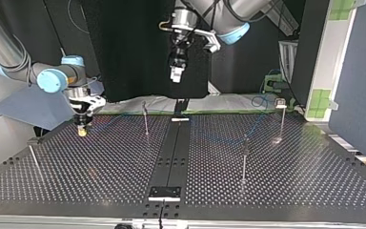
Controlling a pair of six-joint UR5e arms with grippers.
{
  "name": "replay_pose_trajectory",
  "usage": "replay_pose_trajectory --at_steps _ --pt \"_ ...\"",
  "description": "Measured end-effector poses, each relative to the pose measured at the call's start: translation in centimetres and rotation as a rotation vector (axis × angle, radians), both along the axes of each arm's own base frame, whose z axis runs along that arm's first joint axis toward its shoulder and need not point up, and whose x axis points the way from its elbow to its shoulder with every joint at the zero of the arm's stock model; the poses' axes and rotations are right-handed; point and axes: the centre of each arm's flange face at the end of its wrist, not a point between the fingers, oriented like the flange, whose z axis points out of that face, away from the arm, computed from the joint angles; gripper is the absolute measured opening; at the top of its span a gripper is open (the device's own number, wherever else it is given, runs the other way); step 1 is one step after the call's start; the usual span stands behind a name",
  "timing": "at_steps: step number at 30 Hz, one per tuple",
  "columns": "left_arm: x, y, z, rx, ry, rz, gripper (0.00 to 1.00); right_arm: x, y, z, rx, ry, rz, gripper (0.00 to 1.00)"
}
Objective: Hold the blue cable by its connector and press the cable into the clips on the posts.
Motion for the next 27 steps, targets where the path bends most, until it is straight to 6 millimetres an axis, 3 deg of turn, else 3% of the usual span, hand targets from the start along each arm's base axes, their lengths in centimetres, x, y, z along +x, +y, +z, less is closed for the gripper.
replay_pose_trajectory --at_steps 6,16,27 --pt "-1.7 0.9 0.7 -0.064 -0.019 -0.019 1.00 0.2 0.2 0.5 -0.003 0.005 0.005 0.00" --pt "-3.1 2.1 -3.6 -0.047 0.009 -0.029 1.00 -0.1 0.1 0.4 -0.001 0.009 0.000 0.00" --pt "-3.2 2.2 -4.0 -0.045 0.012 -0.029 1.00 -0.1 0.1 0.3 0.000 0.010 -0.001 0.00"
